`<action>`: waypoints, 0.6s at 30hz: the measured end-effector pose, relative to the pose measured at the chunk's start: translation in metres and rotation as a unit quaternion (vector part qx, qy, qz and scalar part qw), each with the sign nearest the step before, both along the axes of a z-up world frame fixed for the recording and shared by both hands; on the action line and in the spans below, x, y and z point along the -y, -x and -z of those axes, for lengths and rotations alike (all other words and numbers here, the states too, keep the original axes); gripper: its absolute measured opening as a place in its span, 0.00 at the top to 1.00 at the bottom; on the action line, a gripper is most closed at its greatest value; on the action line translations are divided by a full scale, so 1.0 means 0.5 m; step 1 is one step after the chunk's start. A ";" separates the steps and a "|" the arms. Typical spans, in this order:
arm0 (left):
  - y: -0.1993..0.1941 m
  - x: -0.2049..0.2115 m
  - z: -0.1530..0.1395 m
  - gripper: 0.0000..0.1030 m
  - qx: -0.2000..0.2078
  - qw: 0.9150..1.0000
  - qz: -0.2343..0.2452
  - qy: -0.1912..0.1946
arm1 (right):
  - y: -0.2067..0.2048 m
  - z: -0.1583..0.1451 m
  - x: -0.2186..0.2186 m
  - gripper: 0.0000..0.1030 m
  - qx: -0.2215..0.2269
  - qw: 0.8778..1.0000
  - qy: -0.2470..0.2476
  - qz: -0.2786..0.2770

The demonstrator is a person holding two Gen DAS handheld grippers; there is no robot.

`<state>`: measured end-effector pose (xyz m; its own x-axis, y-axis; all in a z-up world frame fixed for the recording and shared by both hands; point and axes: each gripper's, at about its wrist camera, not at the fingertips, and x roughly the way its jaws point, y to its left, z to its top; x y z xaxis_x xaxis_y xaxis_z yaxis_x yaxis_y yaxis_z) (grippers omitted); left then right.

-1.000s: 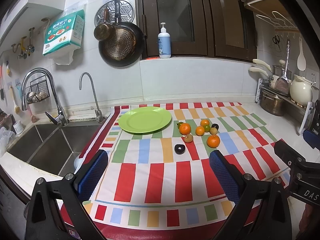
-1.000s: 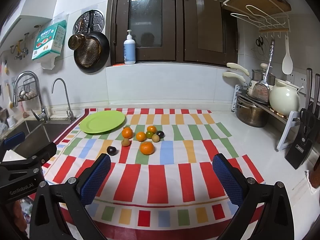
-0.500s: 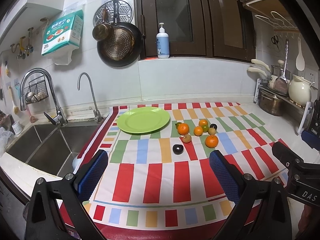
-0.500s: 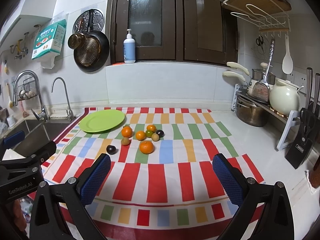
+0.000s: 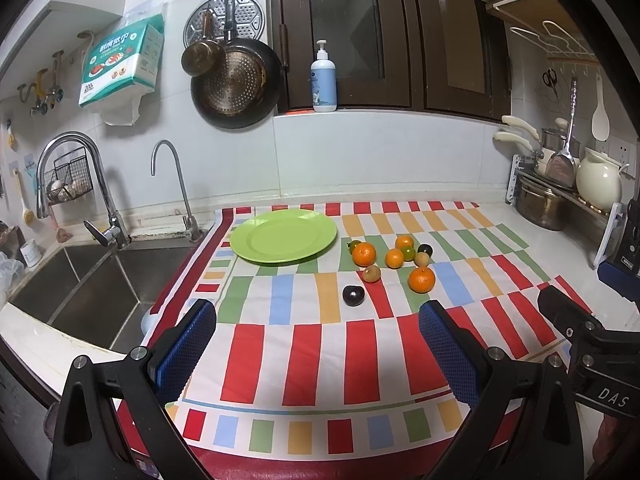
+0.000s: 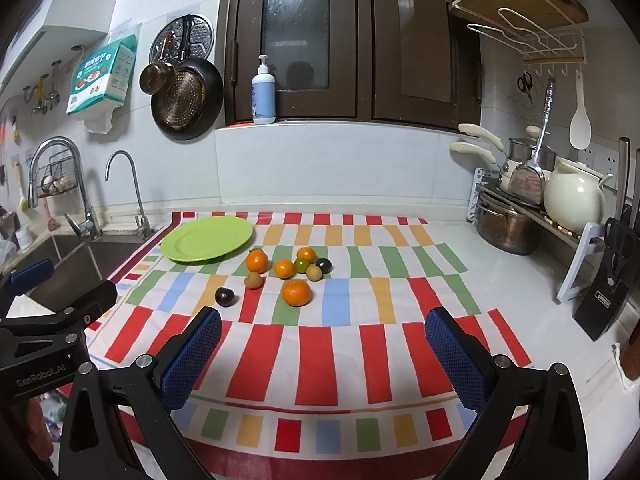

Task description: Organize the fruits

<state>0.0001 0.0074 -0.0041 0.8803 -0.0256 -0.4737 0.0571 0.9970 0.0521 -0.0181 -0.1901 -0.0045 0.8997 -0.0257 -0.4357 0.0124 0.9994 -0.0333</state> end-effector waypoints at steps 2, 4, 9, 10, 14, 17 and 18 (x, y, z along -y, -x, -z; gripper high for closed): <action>-0.006 -0.001 0.002 0.00 -0.002 1.000 0.002 0.001 | -0.005 0.001 -0.001 0.01 -0.002 1.000 -0.003 -0.002; -0.018 -0.001 0.004 0.00 -0.005 1.000 0.003 0.000 | -0.012 0.003 -0.004 0.01 -0.001 1.000 -0.006 -0.003; -0.056 -0.004 0.014 0.00 -0.014 1.000 0.010 -0.001 | -0.042 0.012 -0.012 0.01 -0.015 1.000 -0.007 -0.004; -0.065 -0.005 0.017 0.00 -0.017 1.000 0.012 -0.002 | -0.050 0.014 -0.014 0.01 -0.019 1.000 -0.014 -0.004; -0.107 -0.013 0.031 0.05 -0.031 0.999 0.023 0.001 | -0.091 0.028 -0.025 0.01 -0.046 0.999 -0.017 -0.006; -0.143 -0.020 0.045 0.08 -0.045 0.998 0.036 0.004 | -0.123 0.039 -0.035 0.01 -0.059 0.998 -0.020 -0.006; -0.157 -0.023 0.049 0.10 -0.049 0.998 0.041 0.005 | -0.136 0.043 -0.040 0.01 -0.063 0.998 -0.019 -0.006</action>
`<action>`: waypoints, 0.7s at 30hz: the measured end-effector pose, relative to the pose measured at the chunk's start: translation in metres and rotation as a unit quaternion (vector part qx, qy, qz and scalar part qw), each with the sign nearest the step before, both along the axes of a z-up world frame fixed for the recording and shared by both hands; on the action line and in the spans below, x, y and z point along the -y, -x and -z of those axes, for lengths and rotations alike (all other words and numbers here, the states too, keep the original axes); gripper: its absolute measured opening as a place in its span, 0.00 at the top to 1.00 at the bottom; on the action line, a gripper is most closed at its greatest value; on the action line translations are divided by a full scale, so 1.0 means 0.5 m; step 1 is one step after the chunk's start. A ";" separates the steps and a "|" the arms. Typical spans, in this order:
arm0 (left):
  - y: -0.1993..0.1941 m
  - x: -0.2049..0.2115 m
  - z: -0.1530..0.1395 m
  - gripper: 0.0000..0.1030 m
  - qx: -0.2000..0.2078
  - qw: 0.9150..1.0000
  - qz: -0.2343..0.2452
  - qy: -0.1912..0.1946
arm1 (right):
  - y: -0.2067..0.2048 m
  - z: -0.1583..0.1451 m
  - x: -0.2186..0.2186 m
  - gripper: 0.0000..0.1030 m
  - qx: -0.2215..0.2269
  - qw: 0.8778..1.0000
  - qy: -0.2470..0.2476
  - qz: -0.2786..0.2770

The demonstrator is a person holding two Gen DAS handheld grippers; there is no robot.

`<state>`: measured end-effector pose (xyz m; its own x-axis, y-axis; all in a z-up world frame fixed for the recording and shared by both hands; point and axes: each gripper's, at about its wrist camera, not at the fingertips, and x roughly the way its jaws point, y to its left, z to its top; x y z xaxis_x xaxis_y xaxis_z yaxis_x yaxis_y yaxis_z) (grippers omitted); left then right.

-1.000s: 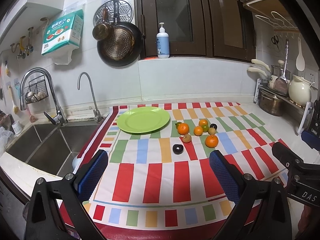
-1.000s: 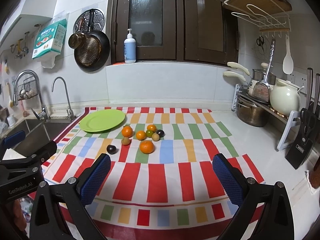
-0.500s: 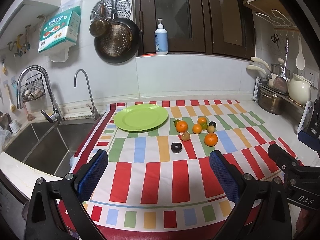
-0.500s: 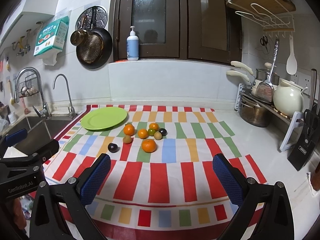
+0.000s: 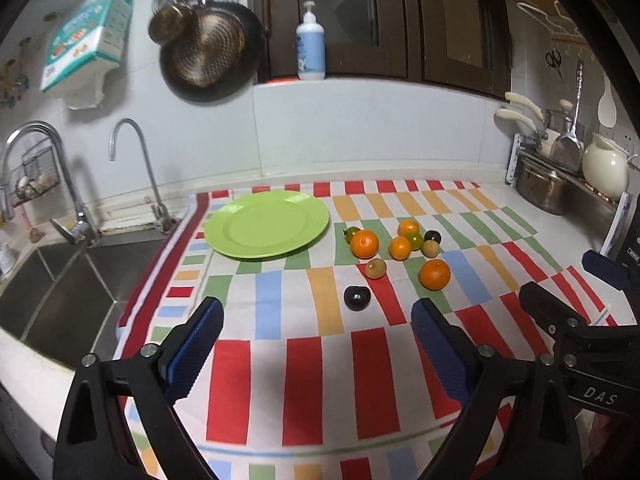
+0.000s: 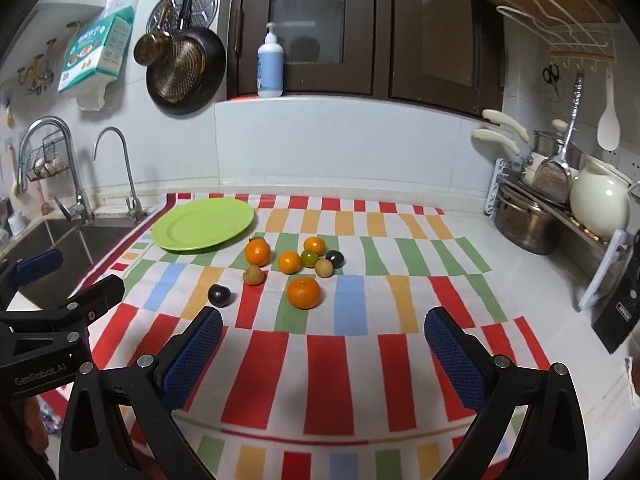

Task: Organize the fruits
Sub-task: 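Grasp the dark plum with the left tool while the right tool grasps an orange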

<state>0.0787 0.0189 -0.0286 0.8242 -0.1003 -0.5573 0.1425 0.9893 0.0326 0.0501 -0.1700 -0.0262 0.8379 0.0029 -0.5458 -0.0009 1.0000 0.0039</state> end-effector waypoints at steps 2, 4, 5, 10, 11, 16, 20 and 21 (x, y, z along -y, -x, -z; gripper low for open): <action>-0.026 -0.004 0.006 0.12 -0.009 1.000 0.012 -0.001 | -0.021 0.008 -0.009 0.02 -0.005 1.000 0.011 0.002; -0.051 -0.009 0.012 0.13 -0.018 1.000 0.023 -0.003 | -0.047 0.014 -0.022 0.04 -0.010 1.000 0.016 0.007; -0.064 -0.010 0.015 0.14 -0.024 0.999 0.031 -0.005 | -0.057 0.016 -0.026 0.04 -0.011 1.000 0.018 0.010; -0.120 -0.012 0.039 0.19 -0.057 0.996 0.073 -0.003 | -0.111 0.035 -0.041 0.09 -0.036 0.999 0.009 0.024; -0.127 -0.009 0.045 0.21 -0.062 0.995 0.079 -0.003 | -0.120 0.042 -0.042 0.09 -0.042 0.999 0.011 0.026; -0.160 0.015 0.075 0.27 -0.083 0.992 0.092 -0.001 | -0.169 0.076 -0.037 0.17 -0.077 0.997 0.023 0.011; -0.183 0.044 0.096 0.31 -0.098 0.991 0.090 0.009 | -0.210 0.105 -0.028 0.20 -0.096 0.994 0.028 -0.031; -0.190 0.049 0.100 0.31 -0.101 0.991 0.089 0.011 | -0.221 0.112 -0.027 0.25 -0.103 0.993 0.022 -0.044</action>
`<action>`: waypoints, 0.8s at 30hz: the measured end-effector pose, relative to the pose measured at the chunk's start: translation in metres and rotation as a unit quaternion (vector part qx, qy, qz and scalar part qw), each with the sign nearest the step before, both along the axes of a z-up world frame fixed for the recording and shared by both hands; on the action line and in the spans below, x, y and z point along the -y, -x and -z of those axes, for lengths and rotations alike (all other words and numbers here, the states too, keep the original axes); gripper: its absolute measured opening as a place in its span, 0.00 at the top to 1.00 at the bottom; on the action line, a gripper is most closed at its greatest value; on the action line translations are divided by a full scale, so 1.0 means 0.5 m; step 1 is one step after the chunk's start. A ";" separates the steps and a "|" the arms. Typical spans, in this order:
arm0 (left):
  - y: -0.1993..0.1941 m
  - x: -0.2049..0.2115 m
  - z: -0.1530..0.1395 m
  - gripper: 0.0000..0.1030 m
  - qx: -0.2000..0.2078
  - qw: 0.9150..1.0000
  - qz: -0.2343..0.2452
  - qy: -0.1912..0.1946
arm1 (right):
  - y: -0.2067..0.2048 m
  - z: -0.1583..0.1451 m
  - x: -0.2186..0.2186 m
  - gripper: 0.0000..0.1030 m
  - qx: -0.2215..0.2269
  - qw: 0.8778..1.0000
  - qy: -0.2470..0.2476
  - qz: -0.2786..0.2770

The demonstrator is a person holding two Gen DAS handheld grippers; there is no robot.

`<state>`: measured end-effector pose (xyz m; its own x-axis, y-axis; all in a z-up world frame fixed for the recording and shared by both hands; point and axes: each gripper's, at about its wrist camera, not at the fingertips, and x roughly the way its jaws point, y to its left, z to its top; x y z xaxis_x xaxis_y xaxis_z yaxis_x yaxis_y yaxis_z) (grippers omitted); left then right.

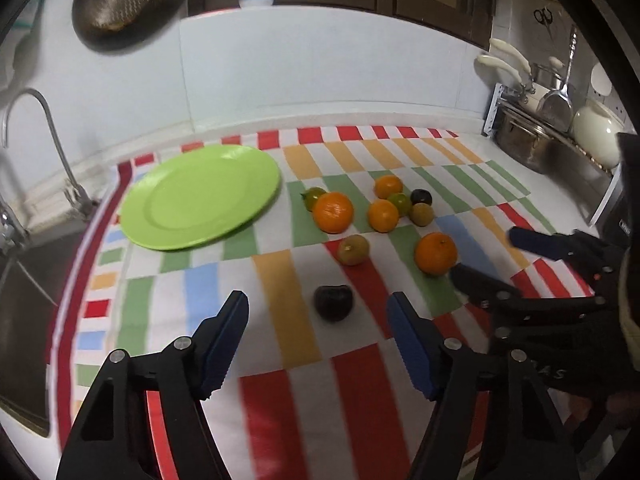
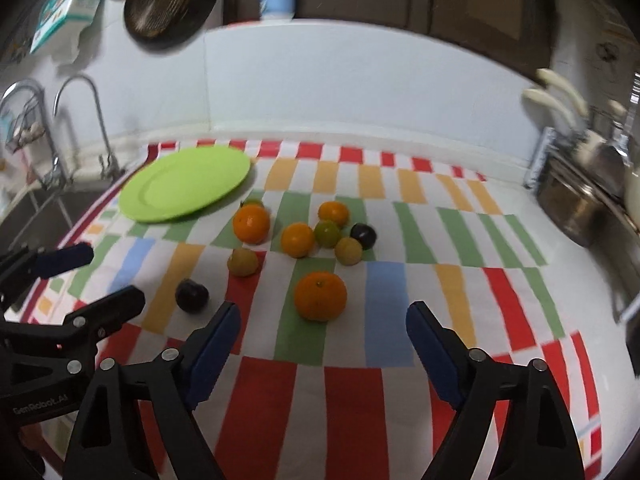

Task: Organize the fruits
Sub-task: 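Grasp the dark plum with the left tool while the right tool grasps an orange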

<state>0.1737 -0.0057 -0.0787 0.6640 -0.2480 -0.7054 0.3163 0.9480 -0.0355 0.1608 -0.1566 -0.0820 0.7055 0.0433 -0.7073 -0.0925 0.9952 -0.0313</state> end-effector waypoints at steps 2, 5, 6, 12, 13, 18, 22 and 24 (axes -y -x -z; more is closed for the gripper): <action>-0.012 0.012 0.012 0.34 -0.004 1.000 -0.006 -0.005 | -0.016 0.009 0.006 0.26 -0.005 1.000 -0.009 -0.013; -0.034 0.021 0.031 0.39 -0.022 1.000 -0.010 0.000 | -0.037 0.025 0.016 0.30 -0.019 0.999 -0.017 -0.026; -0.040 0.024 0.038 0.40 -0.027 1.000 -0.009 -0.001 | -0.045 0.030 0.017 0.31 -0.022 0.999 -0.012 -0.030; -0.063 0.033 0.063 0.50 -0.045 0.999 -0.002 -0.006 | -0.069 0.055 0.023 0.36 -0.035 0.999 0.000 -0.037; -0.067 0.034 0.066 0.53 -0.048 0.999 -0.001 -0.009 | -0.072 0.057 0.021 0.36 -0.034 0.999 0.005 -0.037; -0.080 0.036 0.082 0.61 -0.065 0.998 0.005 -0.006 | -0.086 0.068 0.020 0.43 -0.040 0.998 0.006 -0.039; -0.093 0.034 0.091 0.70 -0.081 0.997 0.004 0.004 | -0.097 0.077 0.018 0.47 -0.048 0.998 0.003 -0.033; -0.095 0.033 0.091 0.70 -0.083 0.997 0.003 0.009 | -0.101 0.080 0.019 0.53 -0.051 0.998 -0.001 -0.032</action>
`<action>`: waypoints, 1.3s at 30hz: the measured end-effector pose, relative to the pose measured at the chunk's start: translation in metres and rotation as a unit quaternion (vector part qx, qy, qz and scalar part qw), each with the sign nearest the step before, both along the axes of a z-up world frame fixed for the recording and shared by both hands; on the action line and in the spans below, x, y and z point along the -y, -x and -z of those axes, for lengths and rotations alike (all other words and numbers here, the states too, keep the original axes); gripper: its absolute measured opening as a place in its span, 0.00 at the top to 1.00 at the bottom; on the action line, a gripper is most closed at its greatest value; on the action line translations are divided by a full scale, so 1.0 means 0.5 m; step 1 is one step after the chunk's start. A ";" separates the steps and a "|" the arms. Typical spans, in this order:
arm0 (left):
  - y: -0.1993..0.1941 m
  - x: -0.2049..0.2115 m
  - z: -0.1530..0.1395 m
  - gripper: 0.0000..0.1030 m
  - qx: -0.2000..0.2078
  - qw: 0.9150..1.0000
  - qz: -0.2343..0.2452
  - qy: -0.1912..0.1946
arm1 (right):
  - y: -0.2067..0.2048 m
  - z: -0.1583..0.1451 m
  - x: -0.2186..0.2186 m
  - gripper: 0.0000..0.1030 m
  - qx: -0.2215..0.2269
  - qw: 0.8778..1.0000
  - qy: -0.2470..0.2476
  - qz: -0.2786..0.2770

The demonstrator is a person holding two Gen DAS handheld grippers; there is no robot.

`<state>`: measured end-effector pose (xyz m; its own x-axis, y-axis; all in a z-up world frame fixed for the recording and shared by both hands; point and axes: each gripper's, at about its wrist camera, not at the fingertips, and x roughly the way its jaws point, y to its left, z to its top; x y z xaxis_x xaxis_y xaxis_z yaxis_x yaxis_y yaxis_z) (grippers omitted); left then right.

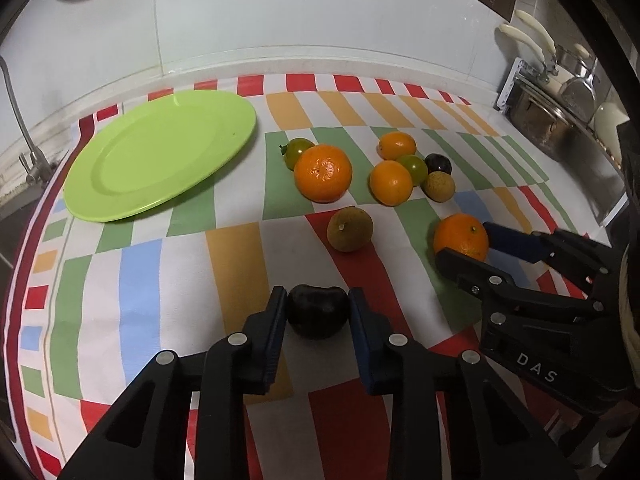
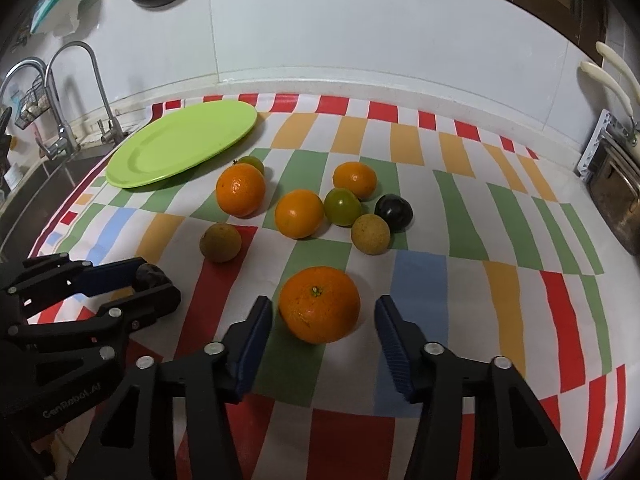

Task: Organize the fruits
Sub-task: 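Grasp the dark plum with the left tool while the right tool grasps an orange, then carry the plum and orange onto the green plate and open both tools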

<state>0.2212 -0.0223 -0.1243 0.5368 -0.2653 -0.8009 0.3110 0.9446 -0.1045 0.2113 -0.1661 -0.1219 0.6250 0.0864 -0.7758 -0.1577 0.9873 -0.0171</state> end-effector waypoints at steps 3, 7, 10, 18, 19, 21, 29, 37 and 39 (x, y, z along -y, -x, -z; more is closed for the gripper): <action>-0.001 0.000 -0.001 0.70 -0.001 1.000 0.002 0.000 | -0.002 0.003 -0.003 0.57 -0.002 1.000 -0.002 -0.002; 0.003 -0.003 -0.009 0.70 0.005 1.000 0.003 -0.001 | 0.003 0.000 -0.006 0.58 0.001 1.000 -0.002 -0.002; 0.009 -0.009 -0.021 0.70 0.018 1.000 0.003 -0.006 | 0.010 -0.012 -0.009 0.58 0.009 1.000 -0.003 -0.003; 0.010 -0.061 -0.072 0.70 0.055 0.998 -0.007 -0.008 | 0.016 -0.070 -0.055 0.58 0.039 0.998 -0.015 -0.037; 0.007 -0.070 -0.079 0.70 0.060 0.998 -0.010 -0.009 | 0.012 -0.076 -0.066 0.58 0.043 0.998 -0.015 -0.044; -0.001 -0.084 -0.092 0.70 0.067 0.998 -0.015 -0.012 | 0.002 -0.089 -0.091 0.58 0.052 0.997 -0.011 -0.060; -0.067 -0.158 -0.117 0.70 0.079 0.996 -0.034 -0.030 | -0.068 -0.115 -0.182 0.58 0.067 0.991 -0.005 -0.119; -0.143 -0.213 -0.090 0.70 0.071 0.996 -0.047 -0.036 | -0.162 -0.090 -0.258 0.58 0.043 0.988 -0.004 -0.146; -0.162 -0.223 -0.079 0.70 0.067 0.996 -0.052 -0.040 | -0.183 -0.083 -0.270 0.58 0.037 0.988 -0.001 -0.147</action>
